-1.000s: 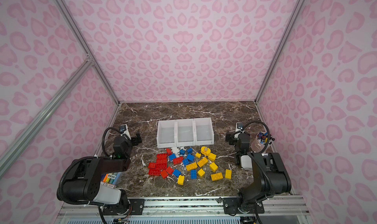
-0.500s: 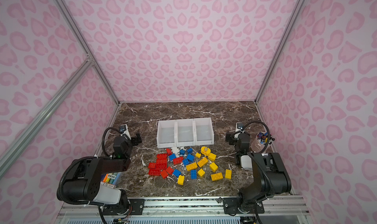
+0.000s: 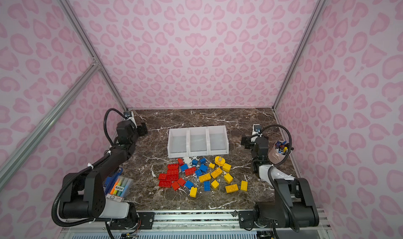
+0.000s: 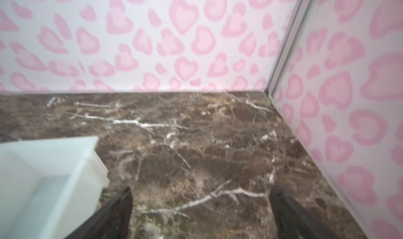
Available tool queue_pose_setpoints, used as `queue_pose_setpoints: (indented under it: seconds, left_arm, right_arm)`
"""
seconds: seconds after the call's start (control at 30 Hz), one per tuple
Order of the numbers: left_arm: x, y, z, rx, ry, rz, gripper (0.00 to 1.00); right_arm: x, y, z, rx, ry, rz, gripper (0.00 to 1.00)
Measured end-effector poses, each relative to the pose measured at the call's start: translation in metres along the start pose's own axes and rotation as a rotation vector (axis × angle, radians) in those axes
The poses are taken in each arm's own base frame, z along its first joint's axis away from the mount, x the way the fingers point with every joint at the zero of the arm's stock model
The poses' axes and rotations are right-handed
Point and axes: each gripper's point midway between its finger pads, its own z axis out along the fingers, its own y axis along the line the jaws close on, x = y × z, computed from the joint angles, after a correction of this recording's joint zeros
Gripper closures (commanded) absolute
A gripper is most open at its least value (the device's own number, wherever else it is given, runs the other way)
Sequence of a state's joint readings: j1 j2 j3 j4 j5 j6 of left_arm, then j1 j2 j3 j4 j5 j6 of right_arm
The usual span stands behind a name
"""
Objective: Sort the legos into containers by color
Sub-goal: Pick up the lego from the center of the table.
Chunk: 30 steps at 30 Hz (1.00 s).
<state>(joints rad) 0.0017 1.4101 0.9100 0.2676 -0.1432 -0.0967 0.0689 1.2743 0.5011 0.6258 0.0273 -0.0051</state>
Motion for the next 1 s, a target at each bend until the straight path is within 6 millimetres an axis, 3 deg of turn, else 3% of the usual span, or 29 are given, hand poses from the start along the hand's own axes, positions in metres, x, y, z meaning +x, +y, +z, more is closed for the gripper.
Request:
queue_pose_setpoints:
  seconds: [0.1, 0.17, 0.3, 0.43, 0.67, 0.83, 1.0]
  left_arm:
    - [-0.006, -0.006, -0.027, 0.045, 0.015, -0.049, 0.03]
    - [-0.004, -0.010, -0.044, 0.076, 0.039, -0.082, 0.03]
    - [-0.018, -0.017, -0.074, 0.128, 0.026, -0.121, 0.03]
    - [-0.024, -0.024, -0.098, 0.180, 0.012, -0.160, 0.03]
    - [-0.003, -0.040, -0.114, 0.286, 0.101, -0.211, 0.03]
    - [-0.004, -0.050, -0.124, 0.347, 0.106, -0.242, 0.03]
    - [0.006, -0.061, -0.129, 0.416, 0.141, -0.247, 0.03]
  right_arm:
    - [-0.026, 0.026, -0.012, -0.060, 0.009, -0.024, 0.02]
    - [-0.033, 0.038, -0.022, -0.093, 0.039, -0.035, 0.02]
    - [-0.038, 0.054, -0.038, -0.133, 0.121, -0.030, 0.03]
    - [-0.024, 0.079, -0.054, -0.197, 0.235, -0.024, 0.04]
    - [0.002, 0.111, -0.078, -0.250, 0.438, -0.030, 0.05]
    - [0.036, 0.116, -0.094, -0.239, 0.591, -0.041, 0.07]
    - [0.065, 0.110, -0.108, -0.186, 0.703, -0.024, 0.16]
